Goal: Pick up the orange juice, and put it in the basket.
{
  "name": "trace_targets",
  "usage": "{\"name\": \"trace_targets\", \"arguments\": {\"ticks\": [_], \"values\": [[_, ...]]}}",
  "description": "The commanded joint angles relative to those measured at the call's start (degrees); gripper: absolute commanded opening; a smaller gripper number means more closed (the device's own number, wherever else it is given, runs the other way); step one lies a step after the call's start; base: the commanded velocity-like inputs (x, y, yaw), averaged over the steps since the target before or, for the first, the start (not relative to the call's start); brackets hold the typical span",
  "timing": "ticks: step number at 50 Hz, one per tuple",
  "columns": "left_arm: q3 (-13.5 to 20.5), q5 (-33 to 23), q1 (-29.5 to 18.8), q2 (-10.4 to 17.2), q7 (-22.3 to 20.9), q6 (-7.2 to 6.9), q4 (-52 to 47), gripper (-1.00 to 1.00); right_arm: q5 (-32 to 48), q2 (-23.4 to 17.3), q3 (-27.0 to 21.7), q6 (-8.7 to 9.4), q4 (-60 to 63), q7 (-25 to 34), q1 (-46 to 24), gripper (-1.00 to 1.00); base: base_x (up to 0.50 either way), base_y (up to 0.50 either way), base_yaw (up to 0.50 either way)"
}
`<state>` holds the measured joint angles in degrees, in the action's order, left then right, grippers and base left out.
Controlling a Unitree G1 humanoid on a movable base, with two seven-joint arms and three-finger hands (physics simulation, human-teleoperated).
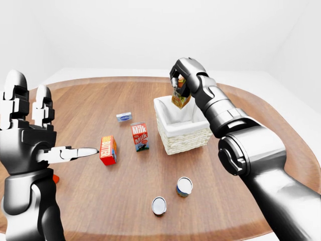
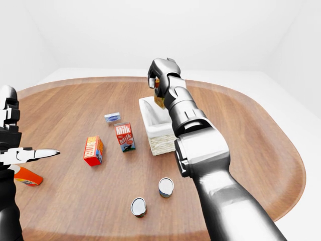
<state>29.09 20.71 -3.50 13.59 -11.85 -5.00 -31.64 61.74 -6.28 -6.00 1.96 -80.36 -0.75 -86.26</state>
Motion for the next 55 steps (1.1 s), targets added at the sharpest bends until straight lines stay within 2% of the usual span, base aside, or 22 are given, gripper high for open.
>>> {"name": "trace_targets", "arguments": {"ticks": [1,18,24,30,55], "values": [[0.32,0.23,0.07,-0.01,0.05,0.00,-0.79,1.00,-2.75,-0.35,-0.45,1.60,0.95,2.50,-0.28,-1.00,0.00,0.00,0.00],[0.40,0.29,-0.02,0.00,0.04,0.00,-0.94,1.00,-1.69,0.07,-0.54,1.08,0.87,2.35,0.21,-1.00,0.00,0.00,0.00],[0.27,0.21,-0.19,0.04,0.08,0.00,-0.55,1.00,-1.60,0.50,-0.61,0.26,0.90,0.88,0.56,-1.00,0.00,0.00,0.00],[-0.10,-0.06,-0.41,0.06,0.07,0.00,0.34,1.00,-1.84,1.19,-0.20,0.21,0.97,0.03,1.11,-1.00,0.00,0.00,0.00],[0.38,0.39,0.06,0.06,0.06,0.00,-0.90,1.00,-0.99,1.98,0.85,1.15,0.86,1.46,3.32,-1.00,0.00,0.00,0.00]]}}
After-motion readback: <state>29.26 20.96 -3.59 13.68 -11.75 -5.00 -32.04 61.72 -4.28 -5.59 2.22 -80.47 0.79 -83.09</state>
